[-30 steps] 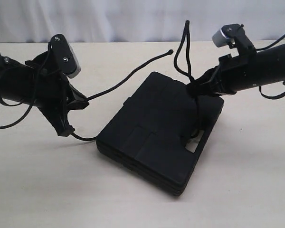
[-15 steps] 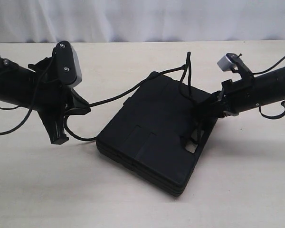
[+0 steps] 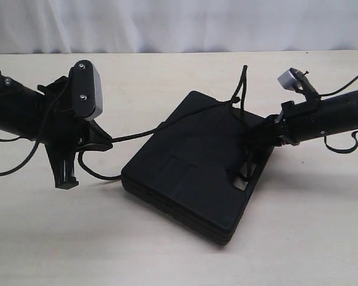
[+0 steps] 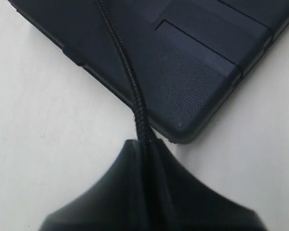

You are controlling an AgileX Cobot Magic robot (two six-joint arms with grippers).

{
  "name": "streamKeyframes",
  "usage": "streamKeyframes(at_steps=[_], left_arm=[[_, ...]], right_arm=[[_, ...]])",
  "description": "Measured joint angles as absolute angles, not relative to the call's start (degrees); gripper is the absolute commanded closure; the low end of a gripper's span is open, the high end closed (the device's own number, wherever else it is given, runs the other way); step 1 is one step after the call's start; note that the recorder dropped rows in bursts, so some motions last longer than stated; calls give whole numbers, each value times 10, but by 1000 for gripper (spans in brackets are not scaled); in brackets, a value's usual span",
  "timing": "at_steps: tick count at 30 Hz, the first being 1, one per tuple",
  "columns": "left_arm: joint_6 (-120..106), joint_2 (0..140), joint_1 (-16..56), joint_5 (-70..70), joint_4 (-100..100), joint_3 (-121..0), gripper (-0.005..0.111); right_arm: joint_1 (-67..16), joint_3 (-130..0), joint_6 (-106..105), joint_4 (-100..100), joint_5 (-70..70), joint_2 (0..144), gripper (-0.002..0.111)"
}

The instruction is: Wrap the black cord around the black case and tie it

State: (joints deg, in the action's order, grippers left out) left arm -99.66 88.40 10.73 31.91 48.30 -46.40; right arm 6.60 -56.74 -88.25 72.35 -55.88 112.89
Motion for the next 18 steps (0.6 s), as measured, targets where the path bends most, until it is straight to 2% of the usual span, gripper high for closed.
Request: streamKeyframes(at_steps=[5, 18], left_arm=[[-1026, 884, 107, 311, 482, -464, 107], [-1104, 884, 107, 309, 492, -464, 107]], right_arm=[[92, -568, -880, 715, -599, 1132, 104], [92, -568, -883, 700, -683, 1166, 104]])
